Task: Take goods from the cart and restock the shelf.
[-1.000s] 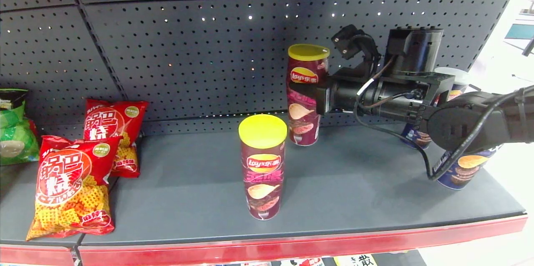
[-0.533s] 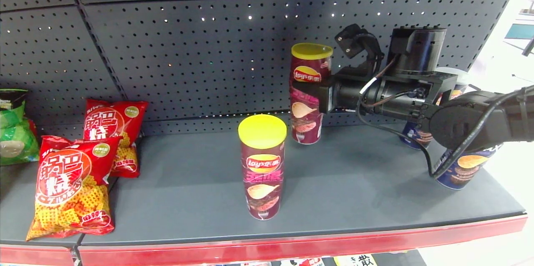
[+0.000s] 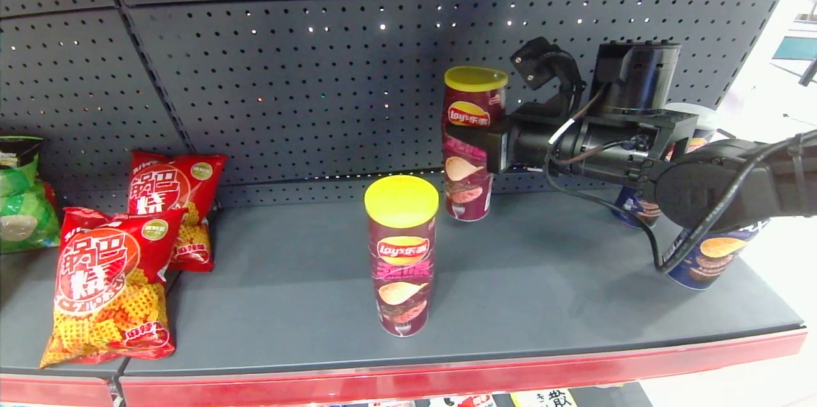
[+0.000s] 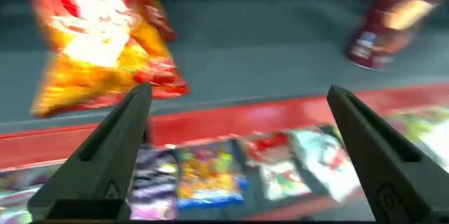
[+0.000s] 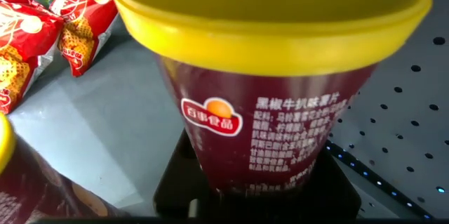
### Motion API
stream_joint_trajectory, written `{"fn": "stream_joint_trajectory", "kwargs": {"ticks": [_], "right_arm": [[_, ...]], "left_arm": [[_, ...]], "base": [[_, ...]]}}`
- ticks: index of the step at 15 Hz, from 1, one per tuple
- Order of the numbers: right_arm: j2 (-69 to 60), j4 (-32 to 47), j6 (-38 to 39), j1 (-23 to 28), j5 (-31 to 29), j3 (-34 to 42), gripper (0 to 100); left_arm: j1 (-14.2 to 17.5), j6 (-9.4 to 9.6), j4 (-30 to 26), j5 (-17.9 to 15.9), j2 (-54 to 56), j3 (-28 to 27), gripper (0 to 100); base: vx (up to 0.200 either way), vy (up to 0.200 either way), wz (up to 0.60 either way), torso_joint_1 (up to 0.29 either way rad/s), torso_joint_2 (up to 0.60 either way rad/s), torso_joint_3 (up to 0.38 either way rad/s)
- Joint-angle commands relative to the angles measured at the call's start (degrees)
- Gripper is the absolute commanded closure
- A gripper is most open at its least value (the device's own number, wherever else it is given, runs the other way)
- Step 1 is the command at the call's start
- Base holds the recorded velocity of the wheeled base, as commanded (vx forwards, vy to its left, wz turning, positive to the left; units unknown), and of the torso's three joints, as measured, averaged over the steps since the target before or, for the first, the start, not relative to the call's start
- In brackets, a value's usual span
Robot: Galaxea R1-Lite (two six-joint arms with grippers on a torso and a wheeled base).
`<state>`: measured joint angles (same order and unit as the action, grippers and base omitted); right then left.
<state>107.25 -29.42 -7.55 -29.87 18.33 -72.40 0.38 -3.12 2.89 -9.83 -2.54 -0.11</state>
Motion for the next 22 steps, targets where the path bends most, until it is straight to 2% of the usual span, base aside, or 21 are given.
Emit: {"fn": "stream_joint_trajectory", "kwargs": {"ticks": [1,2,3,4,8,9,10,11,13,14,15,16,22], "right_arm": [[0.06,-0.03,-0.01,-0.10,0.03,0.07,100],[-0.03,-0.03,-0.01,-0.10,0.03,0.07,100],[-0.29,-0.03,-0.01,-0.02,0.03,0.33,100],[-0.64,-0.03,-0.01,-0.02,0.03,0.68,100],[-1.17,-0.03,-0.01,-0.02,0.03,0.94,100],[-1.17,-0.03,-0.01,-0.02,-0.05,1.03,100],[-1.26,-0.03,-0.01,-0.02,-0.05,1.12,100],[-1.70,-0.03,-0.01,-0.02,-0.14,1.03,100],[-2.05,-0.03,0.08,-0.02,-0.40,1.38,100],[-2.40,-0.03,0.08,0.07,-0.32,2.00,100],[-3.01,-0.03,0.08,0.16,-0.32,2.53,100],[-3.10,-0.29,0.08,0.25,-0.32,2.53,100],[-2.66,-0.38,0.08,0.42,-0.32,2.61,100]], "left_arm": [[-0.38,0.66,0.01,0.60,2.10,0.11,0],[-0.38,2.24,0.01,2.97,2.18,0.11,0],[-0.38,3.30,0.01,8.77,2.18,0.11,0],[-0.38,2.86,0.01,11.76,2.10,0.11,0],[-0.38,2.59,-0.08,11.50,2.10,0.11,0],[-0.38,3.30,-0.16,8.77,2.10,0.11,0],[-0.38,2.86,-0.16,7.36,2.10,0.02,0],[-0.38,1.98,-0.16,11.06,2.10,0.02,0],[-0.38,2.59,-0.25,12.90,2.10,0.11,0],[-0.38,2.15,-2.54,13.25,2.18,0.11,0],[-0.47,2.77,-3.59,11.76,2.10,-0.07,0],[-0.55,2.59,-3.33,9.65,2.10,-0.07,0],[-0.55,2.51,-3.33,9.74,2.10,-0.07,0]], "base": [[0.000,0.000,0.00,0.000,0.00,0.000],[0.000,0.000,0.00,0.000,0.00,0.000],[0.000,0.000,0.00,0.000,0.00,0.000],[0.000,0.000,0.00,0.000,0.00,0.000],[0.000,0.000,0.00,0.000,0.00,0.000],[0.000,0.000,0.00,0.000,0.00,0.000],[0.000,0.000,0.00,0.000,0.00,0.000],[0.000,0.000,0.00,0.000,0.00,0.000],[0.000,0.000,0.00,0.000,0.00,0.000],[0.000,0.000,0.00,0.000,0.00,0.000],[0.000,0.000,0.00,0.000,0.00,0.000],[0.000,0.000,0.00,0.000,0.00,0.000],[0.000,0.000,0.00,0.000,0.00,0.000]]}}
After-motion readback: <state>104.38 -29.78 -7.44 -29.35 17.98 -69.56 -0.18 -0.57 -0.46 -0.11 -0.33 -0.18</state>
